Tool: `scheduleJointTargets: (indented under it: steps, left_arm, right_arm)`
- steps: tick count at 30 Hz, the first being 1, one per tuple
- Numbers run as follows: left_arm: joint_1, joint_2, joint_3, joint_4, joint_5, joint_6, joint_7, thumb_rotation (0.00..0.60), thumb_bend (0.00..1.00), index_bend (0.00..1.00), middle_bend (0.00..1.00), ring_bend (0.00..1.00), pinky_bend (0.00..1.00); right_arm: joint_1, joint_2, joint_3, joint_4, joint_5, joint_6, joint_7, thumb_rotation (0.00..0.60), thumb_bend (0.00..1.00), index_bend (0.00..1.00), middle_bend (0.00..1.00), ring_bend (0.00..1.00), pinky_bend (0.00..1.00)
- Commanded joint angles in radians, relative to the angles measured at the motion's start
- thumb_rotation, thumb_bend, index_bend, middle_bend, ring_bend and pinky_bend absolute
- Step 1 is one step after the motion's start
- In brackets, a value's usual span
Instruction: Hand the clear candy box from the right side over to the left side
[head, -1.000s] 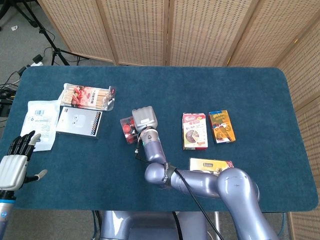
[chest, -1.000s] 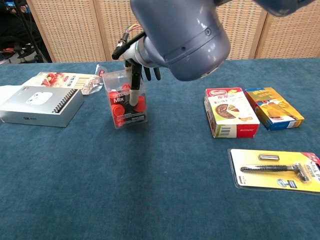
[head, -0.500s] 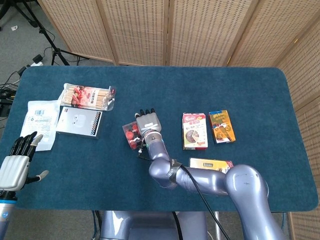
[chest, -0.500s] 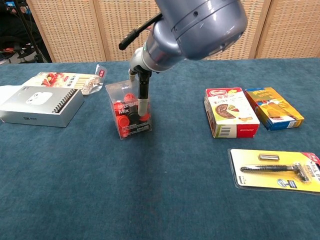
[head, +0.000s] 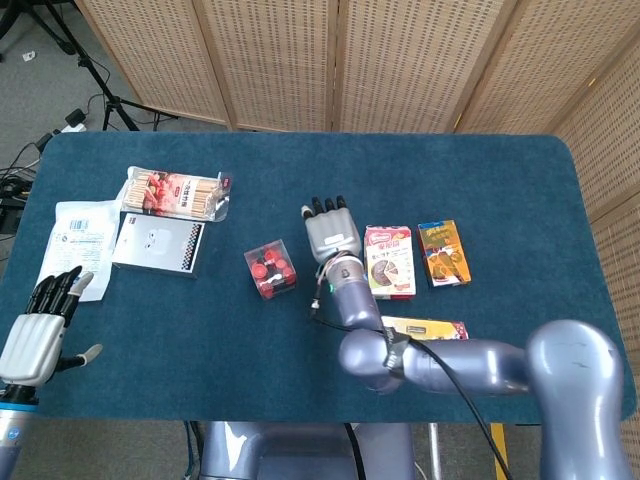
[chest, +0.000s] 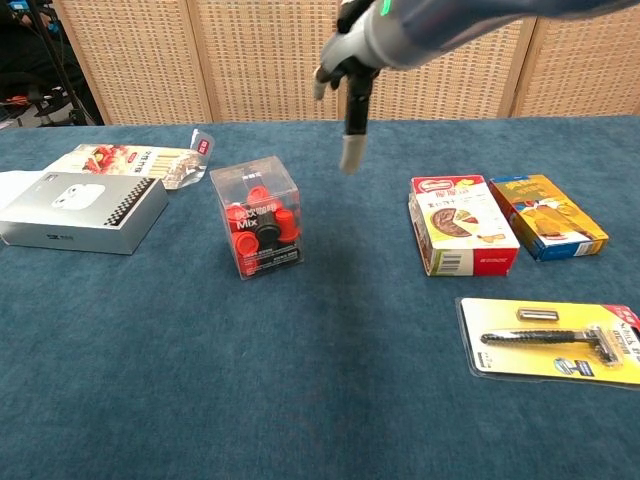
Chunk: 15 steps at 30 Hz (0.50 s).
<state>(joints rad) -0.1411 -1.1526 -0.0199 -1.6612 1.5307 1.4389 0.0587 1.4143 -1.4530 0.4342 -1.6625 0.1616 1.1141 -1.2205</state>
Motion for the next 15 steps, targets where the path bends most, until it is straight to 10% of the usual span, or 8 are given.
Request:
scheduleJointTargets:
  steps: [1, 7, 15]
  left_arm:
    - [-0.001, 0.000, 0.008, -0.008, 0.007, -0.005, 0.006, 0.600, 0.13, 0.00, 0.00, 0.00, 0.00]
    - [-0.004, -0.010, 0.011, -0.014, 0.008, -0.011, 0.039, 0.600, 0.13, 0.00, 0.00, 0.00, 0.00]
    - [-0.011, -0.039, 0.012, -0.008, -0.007, -0.033, 0.091, 0.600, 0.13, 0.00, 0.00, 0.00, 0.00]
  right_arm:
    - [-0.239, 0.278, -0.068, -0.312, -0.267, 0.100, 0.195, 0.600, 0.00, 0.00, 0.00, 0.00, 0.00]
    - [-0.551, 0.453, -0.240, -0.401, -0.743, 0.112, 0.476, 0.600, 0.00, 0.00, 0.00, 0.00, 0.00]
    - [-0.894, 0.452, -0.443, -0.205, -1.280, 0.328, 0.857, 0.600, 0.00, 0.00, 0.00, 0.00, 0.00]
